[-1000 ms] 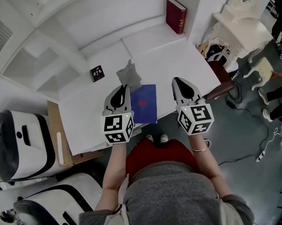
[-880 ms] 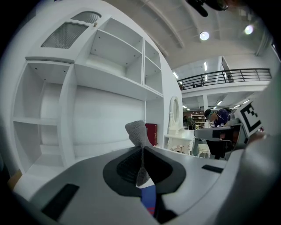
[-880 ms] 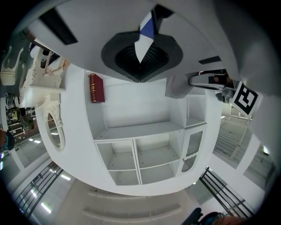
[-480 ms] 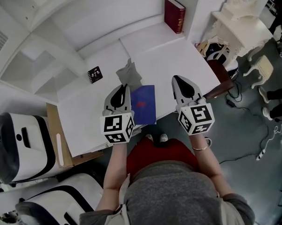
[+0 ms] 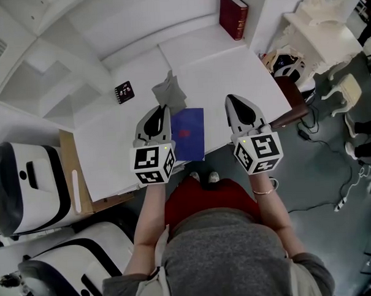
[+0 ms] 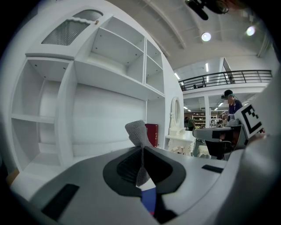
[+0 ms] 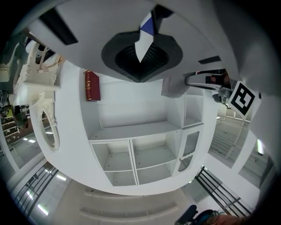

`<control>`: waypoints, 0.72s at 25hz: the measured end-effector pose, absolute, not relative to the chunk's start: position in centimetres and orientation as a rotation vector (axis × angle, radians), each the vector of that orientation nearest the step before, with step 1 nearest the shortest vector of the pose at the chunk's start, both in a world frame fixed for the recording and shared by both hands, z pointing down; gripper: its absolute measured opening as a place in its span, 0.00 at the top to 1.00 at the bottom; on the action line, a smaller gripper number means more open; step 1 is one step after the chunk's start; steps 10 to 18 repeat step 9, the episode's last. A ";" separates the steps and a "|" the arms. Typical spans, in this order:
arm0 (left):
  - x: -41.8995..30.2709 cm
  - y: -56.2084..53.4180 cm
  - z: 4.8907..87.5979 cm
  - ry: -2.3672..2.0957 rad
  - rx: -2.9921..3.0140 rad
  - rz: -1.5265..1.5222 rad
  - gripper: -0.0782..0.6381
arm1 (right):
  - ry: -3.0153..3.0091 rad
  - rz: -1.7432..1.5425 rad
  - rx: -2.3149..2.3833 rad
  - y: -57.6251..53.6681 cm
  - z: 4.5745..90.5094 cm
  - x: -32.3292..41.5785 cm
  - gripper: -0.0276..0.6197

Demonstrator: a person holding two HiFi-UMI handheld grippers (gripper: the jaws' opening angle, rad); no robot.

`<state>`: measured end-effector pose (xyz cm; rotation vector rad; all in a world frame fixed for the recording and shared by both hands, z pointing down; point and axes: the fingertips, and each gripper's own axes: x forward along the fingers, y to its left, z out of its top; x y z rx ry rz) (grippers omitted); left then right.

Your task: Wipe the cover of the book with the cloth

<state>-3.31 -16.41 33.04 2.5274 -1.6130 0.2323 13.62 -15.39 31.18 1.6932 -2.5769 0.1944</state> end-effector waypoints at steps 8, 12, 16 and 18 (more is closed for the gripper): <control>-3.5 -16.7 33.3 -1.631 2.519 0.231 0.86 | -2.574 0.199 1.672 -15.7 31.9 13.6 0.91; -3.5 -16.7 33.3 -1.632 2.518 0.231 0.86 | -2.575 0.199 1.670 -15.7 31.9 13.6 0.91; -3.5 -16.7 33.3 -1.632 2.518 0.231 0.86 | -2.575 0.199 1.670 -15.7 31.9 13.6 0.91; -3.5 -16.7 33.3 -1.632 2.518 0.231 0.86 | -2.575 0.199 1.670 -15.7 31.9 13.6 0.91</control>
